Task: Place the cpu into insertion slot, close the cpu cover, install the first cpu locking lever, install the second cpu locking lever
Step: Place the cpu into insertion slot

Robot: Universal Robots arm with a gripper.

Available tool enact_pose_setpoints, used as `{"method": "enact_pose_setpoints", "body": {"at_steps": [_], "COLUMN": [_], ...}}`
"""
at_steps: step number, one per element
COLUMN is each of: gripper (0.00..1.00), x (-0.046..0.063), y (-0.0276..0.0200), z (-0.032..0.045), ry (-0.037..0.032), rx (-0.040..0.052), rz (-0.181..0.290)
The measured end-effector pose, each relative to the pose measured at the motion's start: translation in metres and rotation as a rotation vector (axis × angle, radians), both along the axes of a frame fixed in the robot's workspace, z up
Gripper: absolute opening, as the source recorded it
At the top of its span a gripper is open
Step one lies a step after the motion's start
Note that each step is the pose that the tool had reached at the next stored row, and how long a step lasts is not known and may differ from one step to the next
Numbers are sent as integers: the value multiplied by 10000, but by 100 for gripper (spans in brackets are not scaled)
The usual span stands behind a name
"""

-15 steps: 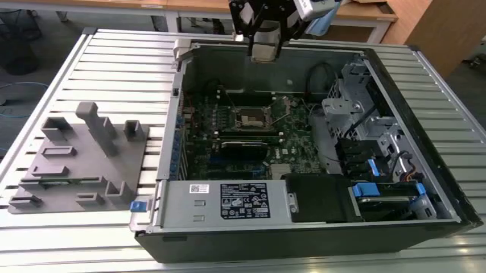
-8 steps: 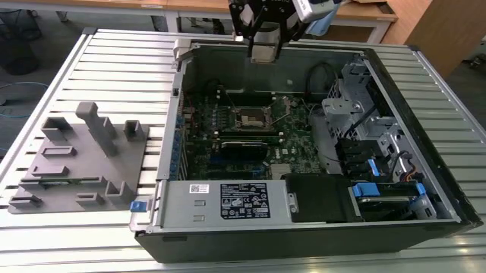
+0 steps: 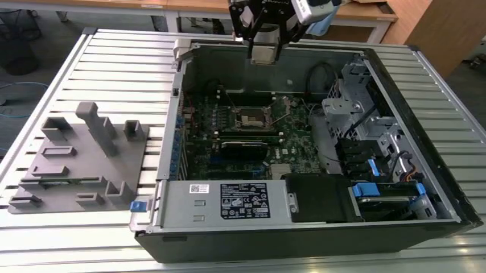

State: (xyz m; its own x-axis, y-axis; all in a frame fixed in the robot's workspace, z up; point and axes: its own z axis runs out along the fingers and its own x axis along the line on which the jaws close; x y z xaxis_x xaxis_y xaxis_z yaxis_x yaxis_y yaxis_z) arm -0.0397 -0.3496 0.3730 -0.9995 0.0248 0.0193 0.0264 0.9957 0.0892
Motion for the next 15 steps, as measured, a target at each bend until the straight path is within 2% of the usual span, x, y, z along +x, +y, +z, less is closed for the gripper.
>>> {"method": "enact_pose_setpoints", "body": {"at_steps": [15], "gripper": [54], "x": [0], "y": [0], "z": [-55], "ry": [0], "rx": [-2], "rz": [0]}}
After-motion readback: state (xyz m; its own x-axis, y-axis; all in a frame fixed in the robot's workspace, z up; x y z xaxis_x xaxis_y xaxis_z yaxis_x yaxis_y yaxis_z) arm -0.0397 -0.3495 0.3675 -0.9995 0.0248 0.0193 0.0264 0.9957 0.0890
